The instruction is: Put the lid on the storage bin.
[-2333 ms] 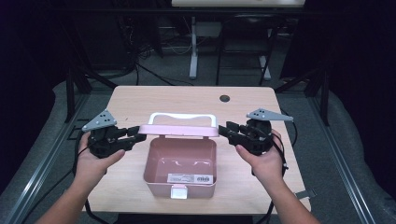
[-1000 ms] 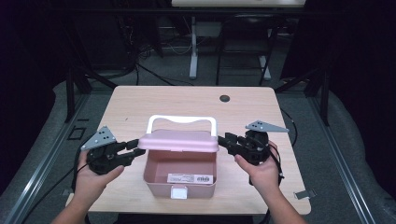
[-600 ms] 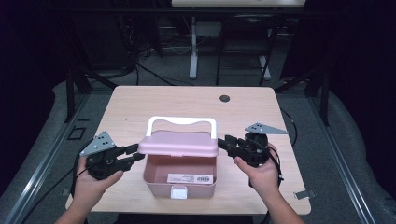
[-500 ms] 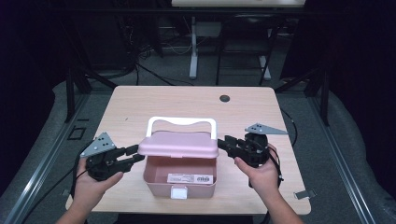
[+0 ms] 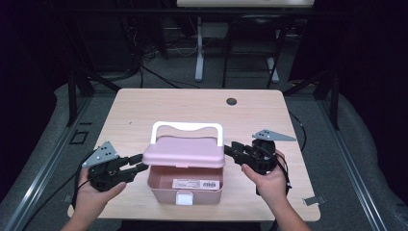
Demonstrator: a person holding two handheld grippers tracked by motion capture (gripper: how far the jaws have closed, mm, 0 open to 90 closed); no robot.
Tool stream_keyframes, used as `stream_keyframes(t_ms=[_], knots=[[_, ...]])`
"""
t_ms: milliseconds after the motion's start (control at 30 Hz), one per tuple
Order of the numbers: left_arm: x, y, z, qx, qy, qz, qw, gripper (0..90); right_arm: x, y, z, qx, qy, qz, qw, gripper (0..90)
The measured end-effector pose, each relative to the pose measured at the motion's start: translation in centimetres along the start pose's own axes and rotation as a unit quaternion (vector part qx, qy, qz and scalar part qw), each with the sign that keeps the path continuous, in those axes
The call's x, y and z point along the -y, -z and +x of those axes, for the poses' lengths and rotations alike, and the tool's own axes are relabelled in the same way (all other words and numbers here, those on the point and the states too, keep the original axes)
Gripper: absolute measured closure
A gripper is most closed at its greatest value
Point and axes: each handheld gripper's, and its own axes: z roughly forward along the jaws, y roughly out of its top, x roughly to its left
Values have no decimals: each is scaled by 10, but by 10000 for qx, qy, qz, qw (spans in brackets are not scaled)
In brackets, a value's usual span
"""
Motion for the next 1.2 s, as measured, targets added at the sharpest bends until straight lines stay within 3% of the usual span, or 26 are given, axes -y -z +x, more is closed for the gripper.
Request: stream_keyframes(t_ms=[1200], knots=[[20, 1, -4, 156, 137, 120, 9997, 673, 10, -2, -2, -59, -75, 42, 9999, 617]])
